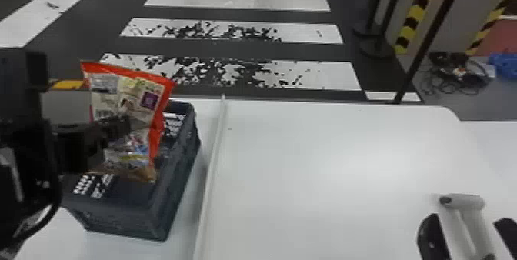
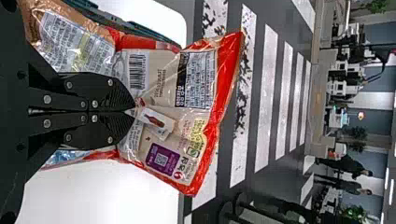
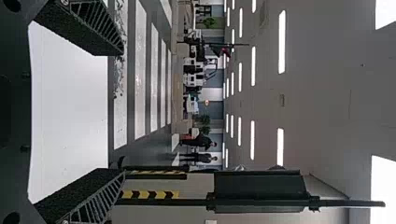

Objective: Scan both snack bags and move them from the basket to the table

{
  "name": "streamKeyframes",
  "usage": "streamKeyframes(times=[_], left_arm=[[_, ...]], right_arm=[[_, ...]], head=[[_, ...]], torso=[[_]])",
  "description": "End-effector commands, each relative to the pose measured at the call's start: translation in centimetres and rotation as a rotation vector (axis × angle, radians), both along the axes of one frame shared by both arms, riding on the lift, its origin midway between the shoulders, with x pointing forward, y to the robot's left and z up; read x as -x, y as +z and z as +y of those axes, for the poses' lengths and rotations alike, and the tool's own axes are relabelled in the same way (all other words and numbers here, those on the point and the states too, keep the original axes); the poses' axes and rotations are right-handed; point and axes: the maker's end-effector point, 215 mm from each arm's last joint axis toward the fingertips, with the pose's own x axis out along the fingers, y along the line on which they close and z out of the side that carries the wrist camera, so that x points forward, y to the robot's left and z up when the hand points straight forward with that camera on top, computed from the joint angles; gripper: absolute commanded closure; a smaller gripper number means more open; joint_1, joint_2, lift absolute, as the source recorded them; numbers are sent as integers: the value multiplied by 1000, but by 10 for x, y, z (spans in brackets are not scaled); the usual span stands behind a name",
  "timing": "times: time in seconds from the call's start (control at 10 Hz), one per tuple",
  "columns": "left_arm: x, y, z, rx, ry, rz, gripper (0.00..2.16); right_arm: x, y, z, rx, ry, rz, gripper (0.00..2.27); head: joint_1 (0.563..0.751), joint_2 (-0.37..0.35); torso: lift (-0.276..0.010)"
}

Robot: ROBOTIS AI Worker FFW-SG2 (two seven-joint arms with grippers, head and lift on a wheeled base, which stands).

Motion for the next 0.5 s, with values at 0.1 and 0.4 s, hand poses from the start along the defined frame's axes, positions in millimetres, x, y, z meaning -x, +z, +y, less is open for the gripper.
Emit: streamKeyframes(times=[0.1, 0.4], left_arm=[[-2, -6, -33, 42, -61, 10, 1838], [-21, -25, -94, 95, -168, 57, 1838]], right_arm=[[-2, 10, -4, 6, -9, -16, 19], [-2, 19, -4, 6, -9, -31, 49]], head=[[695, -48], [695, -125]], torso=[[-98], [-98]])
